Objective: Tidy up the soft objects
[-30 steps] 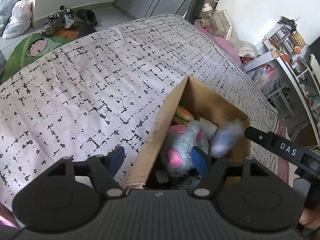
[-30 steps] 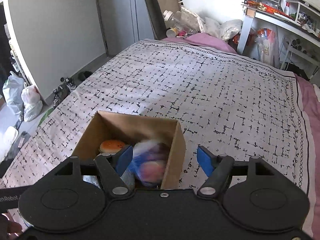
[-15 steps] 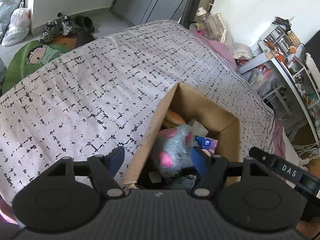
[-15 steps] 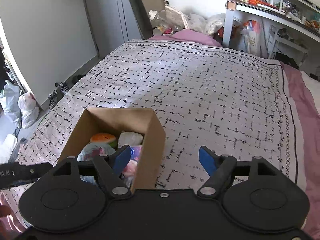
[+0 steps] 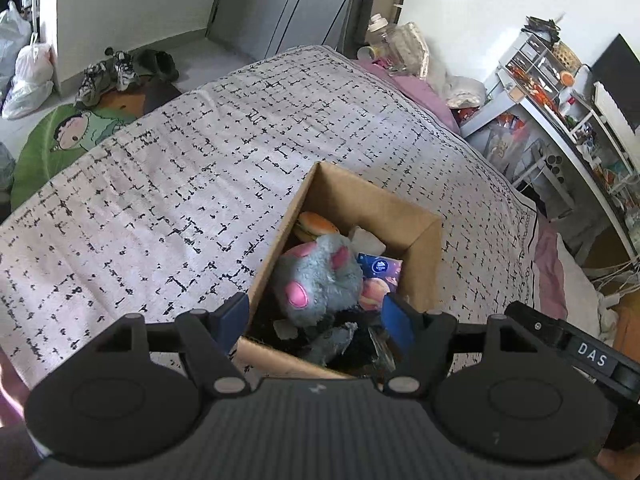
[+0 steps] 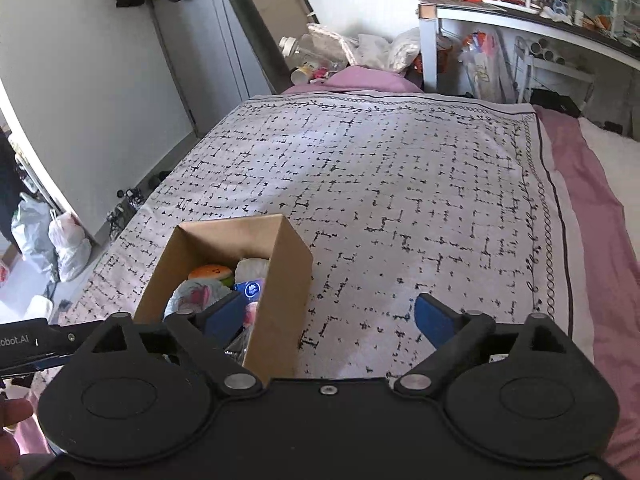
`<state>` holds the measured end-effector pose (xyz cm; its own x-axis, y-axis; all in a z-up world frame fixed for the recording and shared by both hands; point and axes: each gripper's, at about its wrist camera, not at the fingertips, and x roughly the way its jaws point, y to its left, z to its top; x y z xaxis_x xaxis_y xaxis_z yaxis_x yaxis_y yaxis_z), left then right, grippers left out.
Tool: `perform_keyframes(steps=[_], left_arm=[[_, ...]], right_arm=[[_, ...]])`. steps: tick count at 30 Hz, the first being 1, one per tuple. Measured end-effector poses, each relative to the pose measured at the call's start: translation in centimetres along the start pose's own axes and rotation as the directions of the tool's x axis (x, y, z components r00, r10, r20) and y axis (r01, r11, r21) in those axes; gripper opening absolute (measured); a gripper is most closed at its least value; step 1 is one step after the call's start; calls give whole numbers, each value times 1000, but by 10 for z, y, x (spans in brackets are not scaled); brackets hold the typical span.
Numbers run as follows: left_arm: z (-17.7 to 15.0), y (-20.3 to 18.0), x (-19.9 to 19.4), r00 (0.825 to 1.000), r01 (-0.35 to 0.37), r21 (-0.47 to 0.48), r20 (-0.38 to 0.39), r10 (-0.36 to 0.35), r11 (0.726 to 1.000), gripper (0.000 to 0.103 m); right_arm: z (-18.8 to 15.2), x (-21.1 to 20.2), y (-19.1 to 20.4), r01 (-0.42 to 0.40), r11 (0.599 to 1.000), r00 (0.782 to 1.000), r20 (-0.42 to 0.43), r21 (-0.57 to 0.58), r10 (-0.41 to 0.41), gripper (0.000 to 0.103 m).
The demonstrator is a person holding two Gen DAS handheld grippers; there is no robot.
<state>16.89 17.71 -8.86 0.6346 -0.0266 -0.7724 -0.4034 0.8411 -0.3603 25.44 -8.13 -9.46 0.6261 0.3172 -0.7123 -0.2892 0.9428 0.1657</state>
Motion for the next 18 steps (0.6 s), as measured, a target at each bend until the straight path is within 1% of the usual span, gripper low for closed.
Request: perform_keyframes(steps=[2,3,6,18], left_arm=[[-2,-5,-5,1000,-5,16,2,5,1000,73],[-2,-8,-8,1000,-8,25,1,8,1000,79],[-6,-17,-17,1000,-19,54,10,18,998,84],[-27,-50,-51,999,-44,130,32,40,991,87]], right_arm=[[-1,-7,-5,-6,1000,1000,4,17,6,96],[-2,-10,-8,-9,1000,1000,6,26,9,98],[-5,-21,-15,-15,999,1000,12,45,14,102],[-18,-68,-41,-35,994,999,16,104,33,103]])
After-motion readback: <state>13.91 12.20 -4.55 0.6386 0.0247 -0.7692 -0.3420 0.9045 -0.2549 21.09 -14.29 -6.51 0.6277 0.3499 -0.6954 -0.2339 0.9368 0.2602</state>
